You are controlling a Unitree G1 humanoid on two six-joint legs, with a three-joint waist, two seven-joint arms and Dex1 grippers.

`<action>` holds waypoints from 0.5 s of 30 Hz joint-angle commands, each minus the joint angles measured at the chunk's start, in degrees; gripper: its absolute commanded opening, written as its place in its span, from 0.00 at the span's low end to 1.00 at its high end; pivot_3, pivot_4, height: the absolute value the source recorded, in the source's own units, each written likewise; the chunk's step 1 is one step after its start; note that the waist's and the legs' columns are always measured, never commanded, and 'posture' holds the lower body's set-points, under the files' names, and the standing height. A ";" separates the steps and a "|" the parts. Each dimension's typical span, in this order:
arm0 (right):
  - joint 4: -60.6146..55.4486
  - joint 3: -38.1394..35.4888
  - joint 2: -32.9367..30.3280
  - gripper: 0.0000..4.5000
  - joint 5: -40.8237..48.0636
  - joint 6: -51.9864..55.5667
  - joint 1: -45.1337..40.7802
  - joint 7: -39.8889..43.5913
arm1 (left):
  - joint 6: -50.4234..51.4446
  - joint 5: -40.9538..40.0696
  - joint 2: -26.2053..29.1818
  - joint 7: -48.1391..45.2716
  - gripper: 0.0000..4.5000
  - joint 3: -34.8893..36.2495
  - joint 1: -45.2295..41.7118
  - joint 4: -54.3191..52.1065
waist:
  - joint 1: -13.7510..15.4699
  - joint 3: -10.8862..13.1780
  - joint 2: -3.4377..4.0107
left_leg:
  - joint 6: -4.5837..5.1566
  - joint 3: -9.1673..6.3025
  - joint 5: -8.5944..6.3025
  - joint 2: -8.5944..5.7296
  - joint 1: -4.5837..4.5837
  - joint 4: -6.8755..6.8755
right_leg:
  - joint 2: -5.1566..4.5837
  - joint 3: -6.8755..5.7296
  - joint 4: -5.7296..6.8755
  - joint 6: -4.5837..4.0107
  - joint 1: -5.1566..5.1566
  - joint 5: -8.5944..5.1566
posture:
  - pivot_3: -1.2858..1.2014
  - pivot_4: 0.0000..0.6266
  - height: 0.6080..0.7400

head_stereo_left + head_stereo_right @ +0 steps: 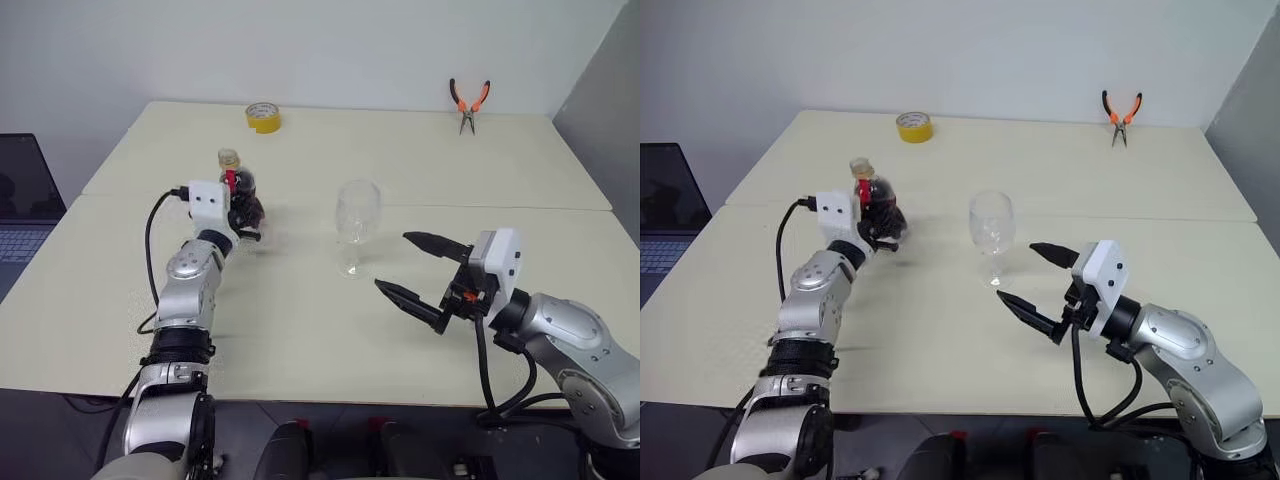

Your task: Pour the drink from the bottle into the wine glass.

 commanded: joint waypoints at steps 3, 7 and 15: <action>-2.45 -1.55 1.64 1.00 3.12 1.94 -2.49 -3.78 | -2.35 3.26 0.78 -2.25 0.14 -4.46 -3.37 -5.37 | -0.01 0.00 0.00 | 0.00 0.00 0.00 0.00 0.01 0.00 | 0.00 0.00 0.02 0.00 0.01 0.00 | 0.52 0.24 1.00; -2.09 -1.13 2.71 1.00 3.74 4.12 -4.73 -6.58 | -4.75 5.54 1.03 -3.66 0.14 -7.07 -5.74 -3.66 | 0.00 0.00 0.00 | 0.00 -0.01 0.00 0.00 -0.01 0.00 | 0.01 -0.02 0.01 0.00 -0.01 0.00 | 0.52 0.24 1.00; -1.13 1.72 5.09 1.00 -0.67 3.44 -7.83 -10.54 | -16.14 11.78 3.08 -7.30 0.14 -12.49 -12.30 4.13 | -0.02 0.00 0.00 | 0.03 0.01 -0.01 -0.02 -0.01 -0.01 | 0.02 -0.01 0.02 0.00 -0.03 0.00 | 0.52 0.24 1.00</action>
